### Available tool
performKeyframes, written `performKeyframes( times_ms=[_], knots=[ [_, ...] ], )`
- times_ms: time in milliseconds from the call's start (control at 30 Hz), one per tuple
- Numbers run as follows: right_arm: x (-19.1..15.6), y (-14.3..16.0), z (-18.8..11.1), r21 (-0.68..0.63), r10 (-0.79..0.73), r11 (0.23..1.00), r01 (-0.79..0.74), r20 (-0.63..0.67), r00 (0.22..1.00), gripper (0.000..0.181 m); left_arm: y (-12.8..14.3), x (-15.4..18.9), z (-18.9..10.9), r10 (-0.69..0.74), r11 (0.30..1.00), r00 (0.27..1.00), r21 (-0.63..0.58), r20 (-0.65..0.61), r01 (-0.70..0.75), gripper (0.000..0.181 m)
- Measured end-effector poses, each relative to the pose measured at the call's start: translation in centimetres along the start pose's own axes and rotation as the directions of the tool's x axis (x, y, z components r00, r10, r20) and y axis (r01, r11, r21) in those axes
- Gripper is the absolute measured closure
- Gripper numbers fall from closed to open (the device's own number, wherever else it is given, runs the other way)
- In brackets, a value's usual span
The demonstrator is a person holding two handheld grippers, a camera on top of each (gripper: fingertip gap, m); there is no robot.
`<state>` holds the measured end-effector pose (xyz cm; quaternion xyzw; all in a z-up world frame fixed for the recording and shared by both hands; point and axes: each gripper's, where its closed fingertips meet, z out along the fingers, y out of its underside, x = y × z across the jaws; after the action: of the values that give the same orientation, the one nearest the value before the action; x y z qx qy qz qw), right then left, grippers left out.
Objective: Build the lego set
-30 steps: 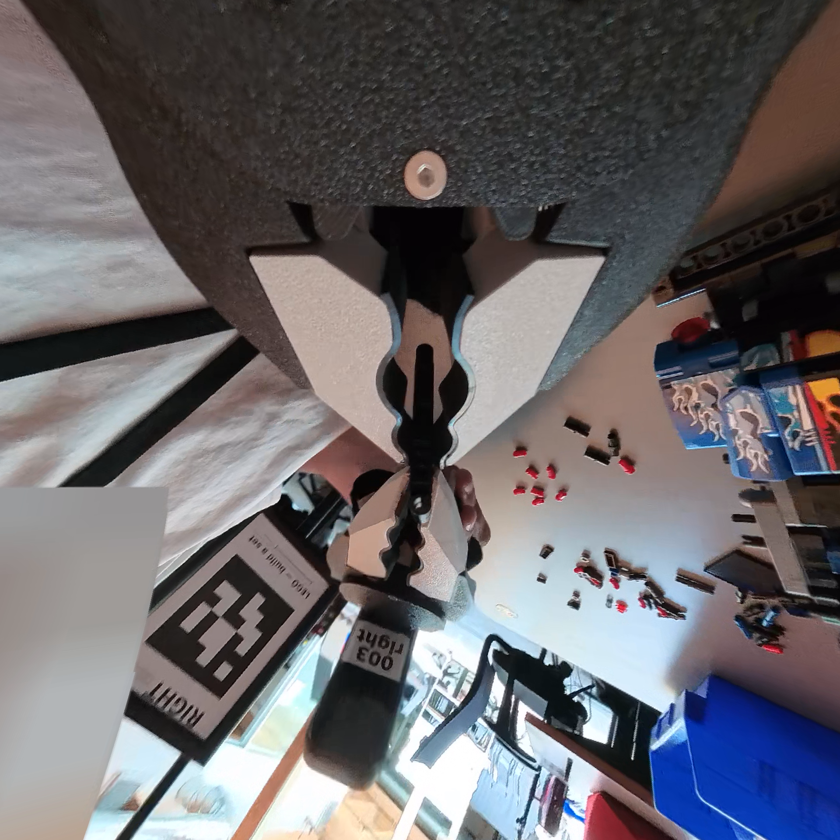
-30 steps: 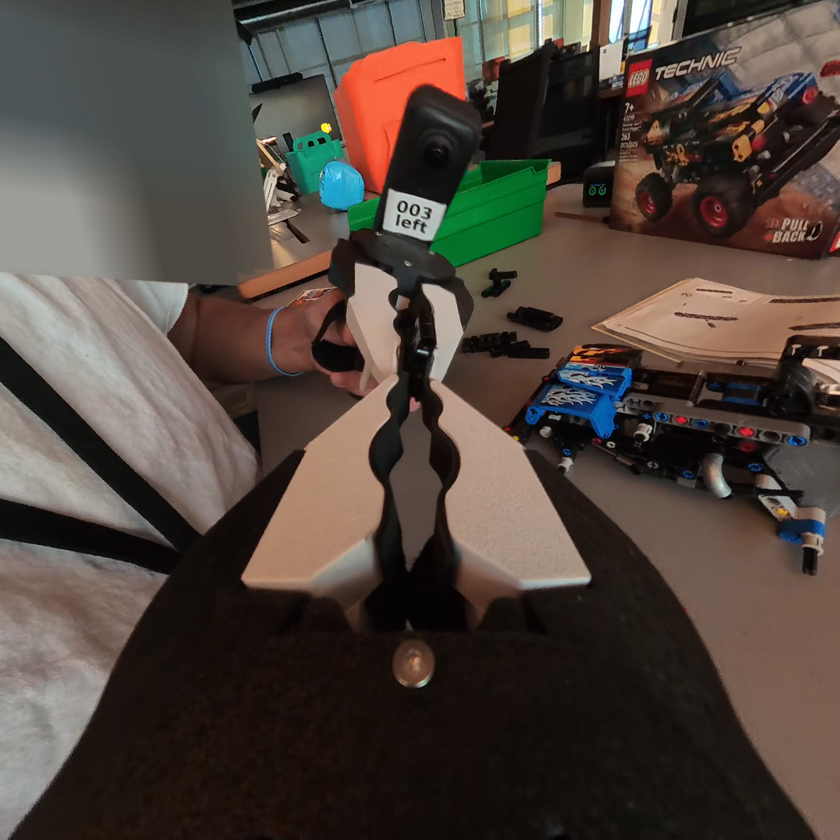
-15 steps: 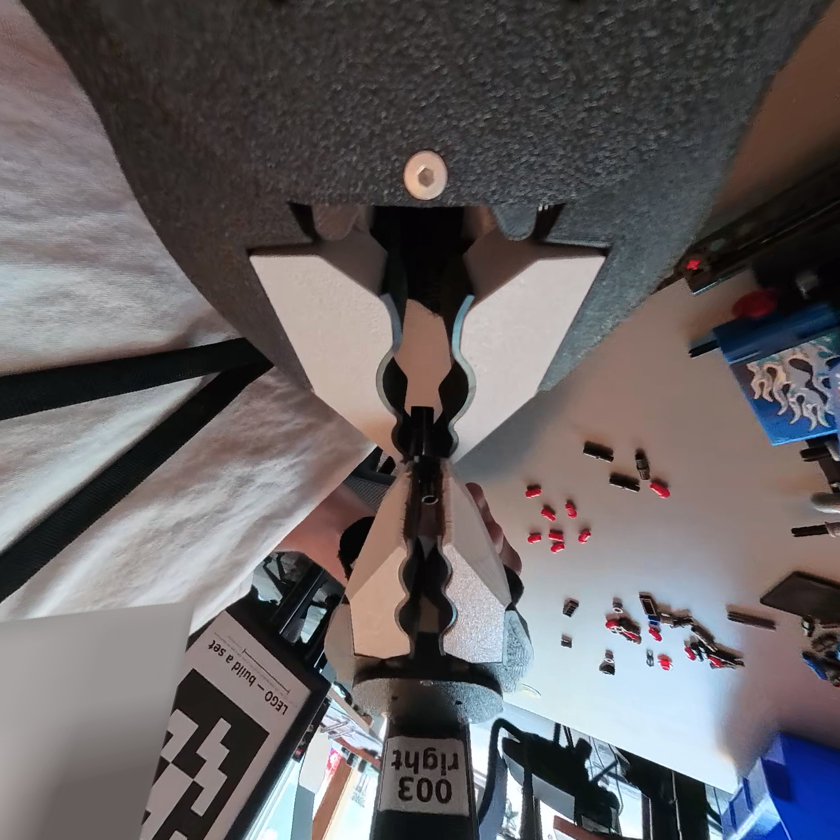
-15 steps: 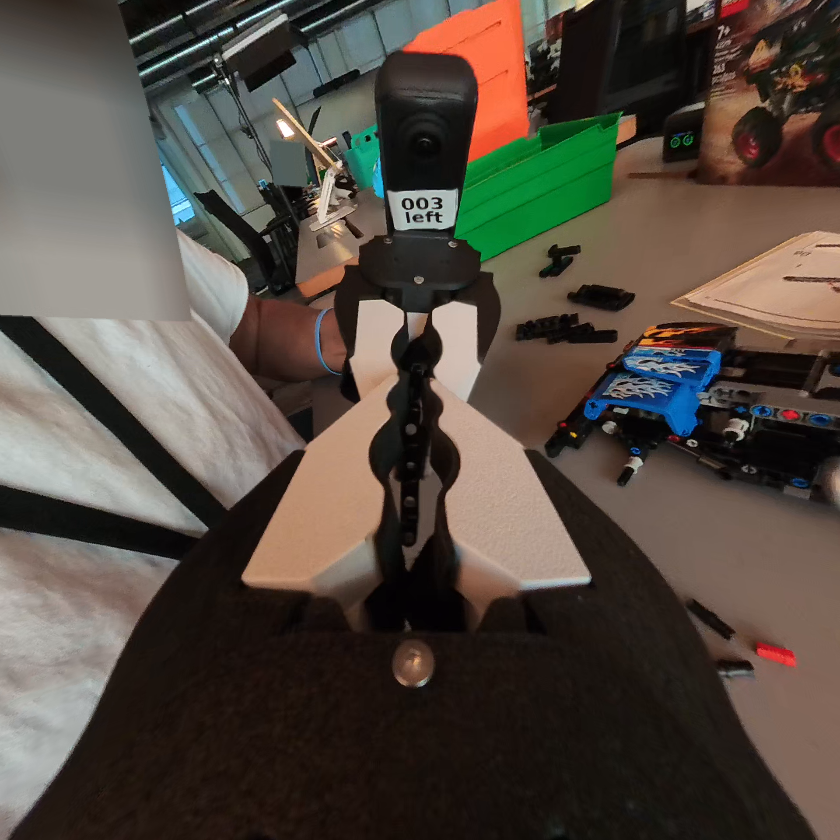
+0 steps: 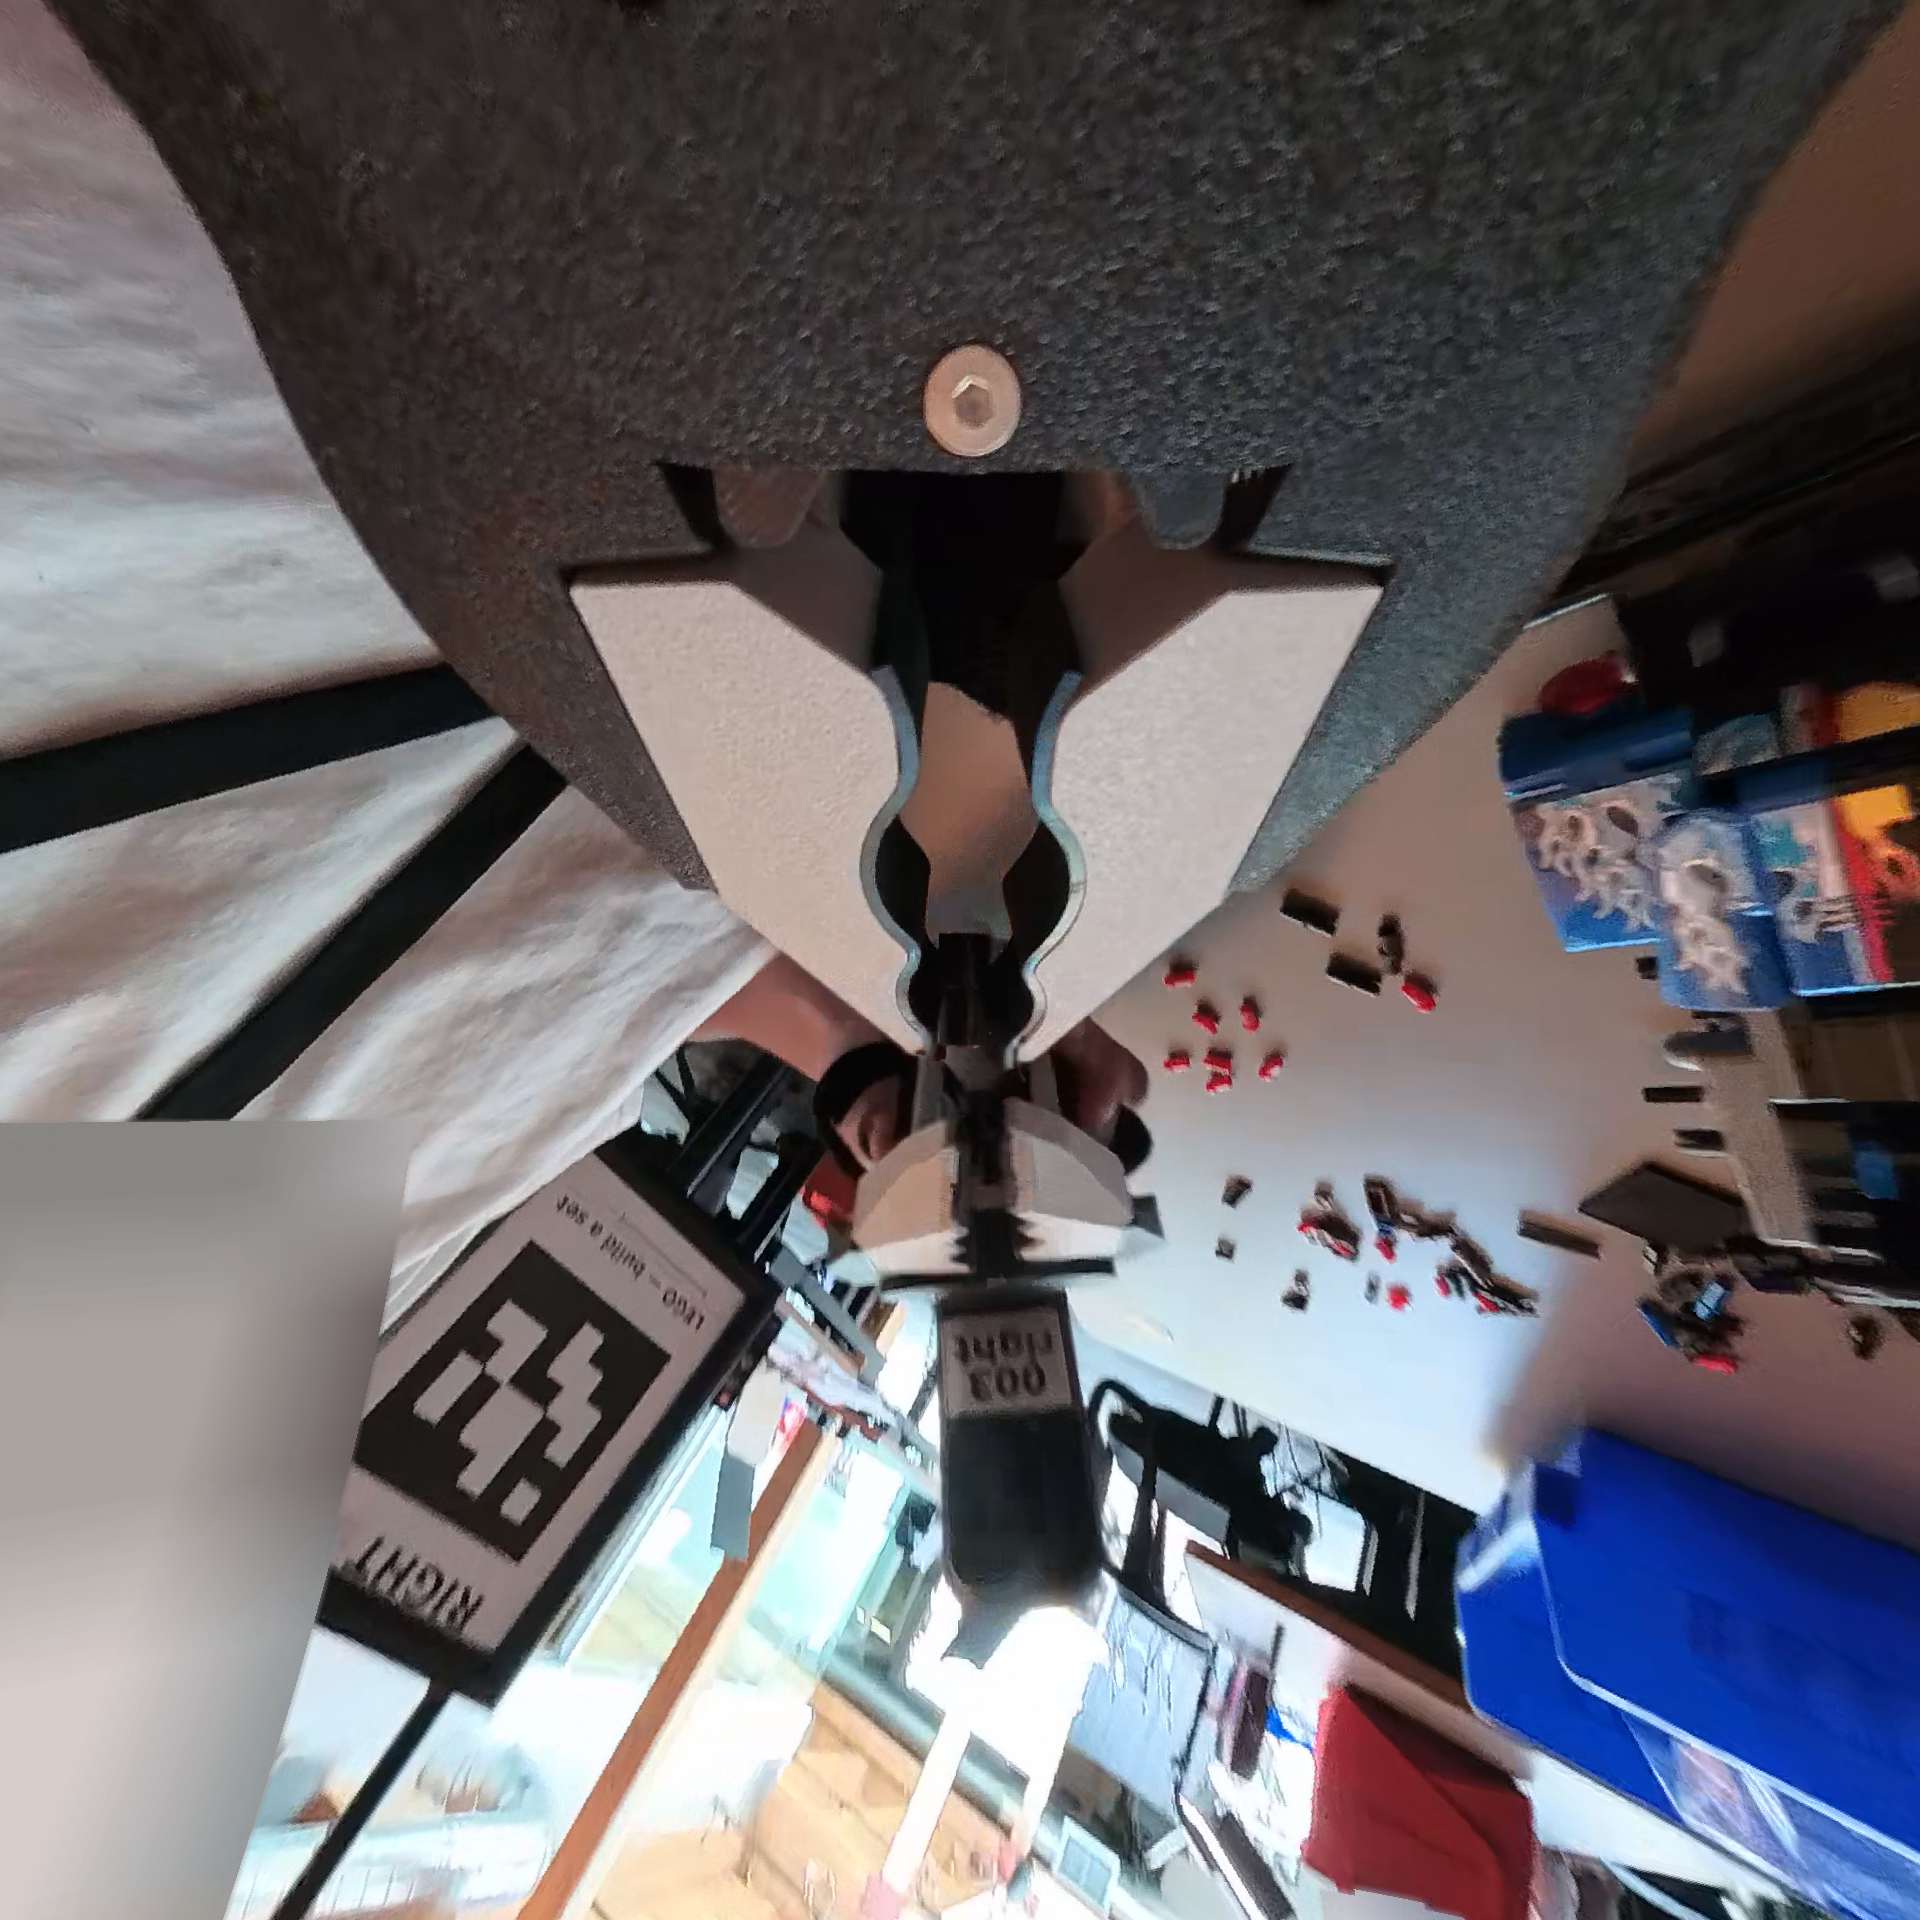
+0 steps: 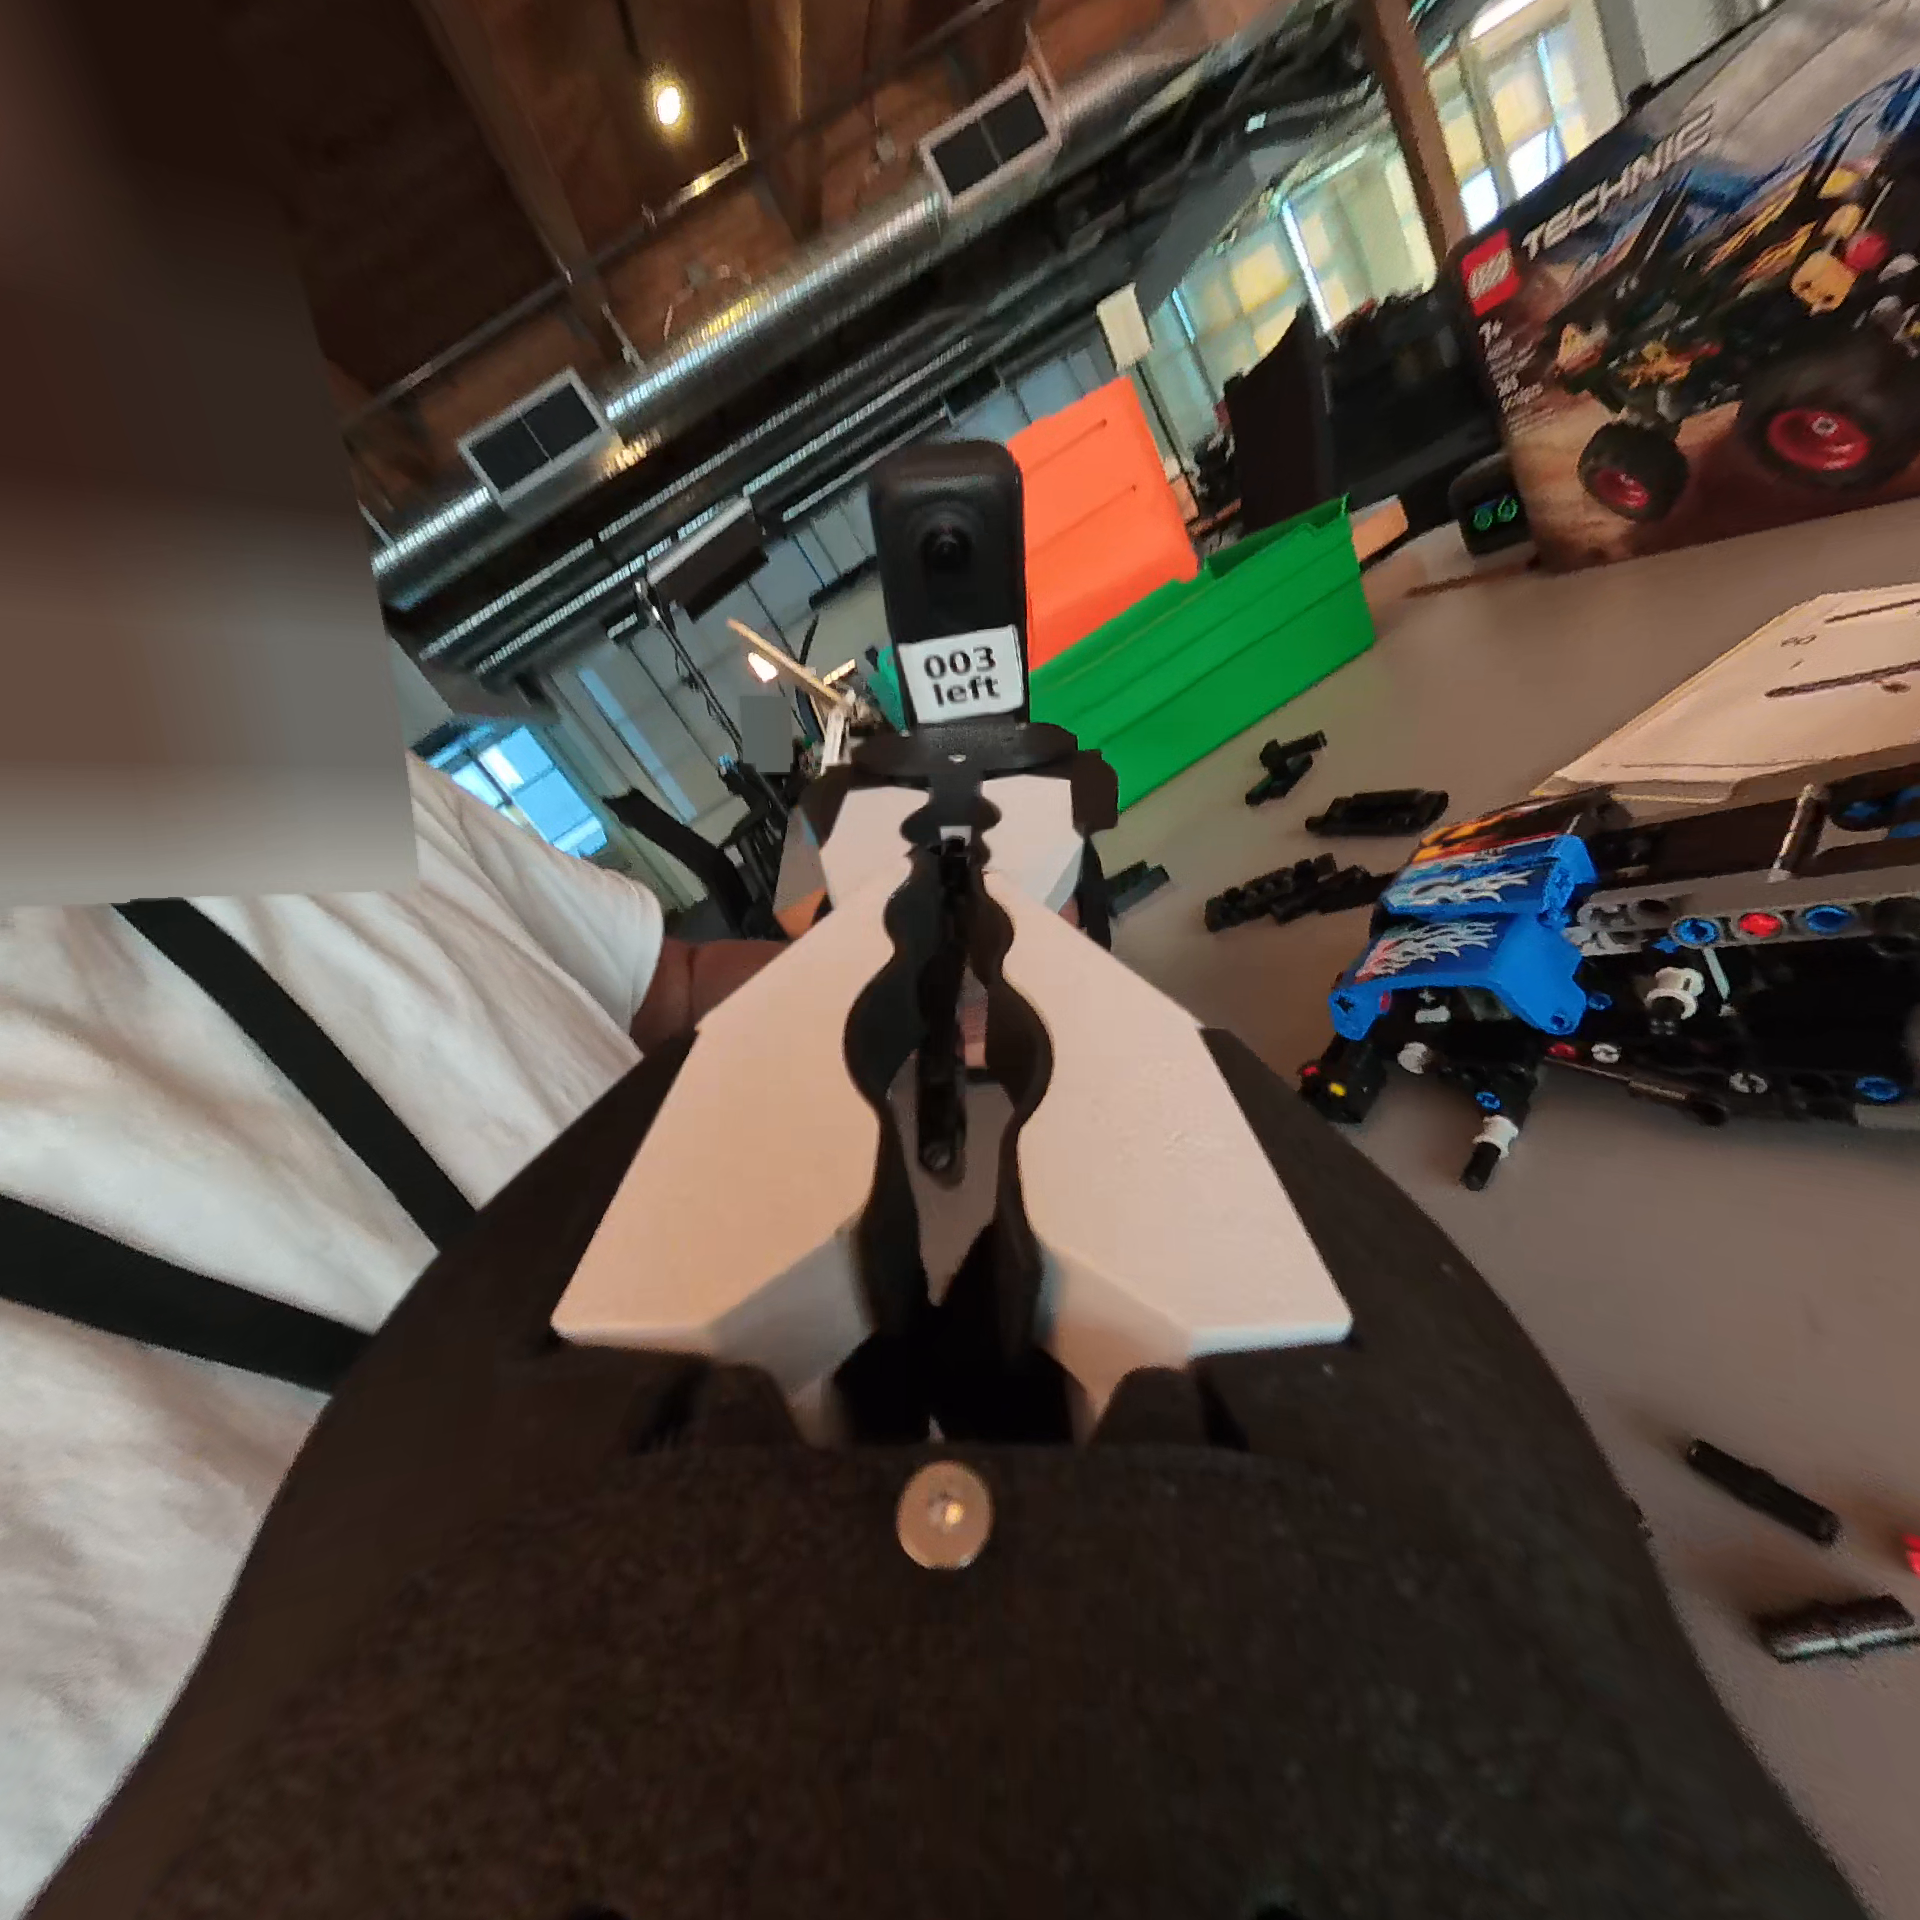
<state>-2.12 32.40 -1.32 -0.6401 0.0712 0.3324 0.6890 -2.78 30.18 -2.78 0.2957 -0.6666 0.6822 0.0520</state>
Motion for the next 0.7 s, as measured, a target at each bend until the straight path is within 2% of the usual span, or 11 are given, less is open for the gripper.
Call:
performKeyframes(
  times_ms=[100, 167, 267, 400, 533, 567, 633, 700],
  knots=[
    [-0.6, -0.7, -0.5, 0.053, -0.047, 0.998, 0.047, -0.004, 0.999, 0.177, -1.9, -0.2, -1.3, 0.006, 0.994, 1.000, 0.112, 0.013, -0.008, 0.175],
    [-1.8, 0.2, -0.5, -0.010, -0.104, 0.994, 0.104, 0.048, 0.993, 0.177, -2.8, -0.2, -1.9, 0.020, 0.988, 1.000, 0.154, 0.024, -0.024, 0.175],
    [-1.6, 1.8, 0.0, -0.124, -0.167, 0.978, 0.170, 0.028, 0.985, 0.177, -2.9, -0.2, -2.1, 0.032, 0.989, 0.999, 0.142, 0.031, -0.037, 0.175],
    [-2.5, 4.0, 1.2, -0.221, -0.158, 0.960, 0.172, 0.081, 0.984, 0.177, -1.9, -0.1, -1.4, 0.043, 0.996, 0.999, 0.082, 0.025, -0.045, 0.175],
    [-0.8, 5.6, 1.6, -0.314, -0.184, 0.934, 0.170, -0.014, 0.983, 0.177, -2.1, -0.2, -1.5, 0.028, 0.996, 0.999, 0.087, 0.016, -0.030, 0.175],
    [-0.4, 5.8, 1.5, -0.330, -0.185, 0.930, 0.165, -0.030, 0.982, 0.177, -2.1, -0.4, -1.7, 0.030, 0.997, 0.999, 0.069, 0.025, -0.031, 0.176],
    [0.1, 5.4, 0.8, -0.345, -0.209, 0.922, 0.175, -0.062, 0.976, 0.177, -1.7, -1.6, -2.3, 0.091, 0.996, 0.989, -0.009, 0.121, -0.090, 0.175],
    [1.2, 4.1, -0.3, -0.342, -0.252, 0.920, 0.193, -0.137, 0.958, 0.177, -0.3, -1.6, -2.8, 0.174, 0.976, 0.977, -0.150, 0.122, -0.155, 0.175]
  ],
)
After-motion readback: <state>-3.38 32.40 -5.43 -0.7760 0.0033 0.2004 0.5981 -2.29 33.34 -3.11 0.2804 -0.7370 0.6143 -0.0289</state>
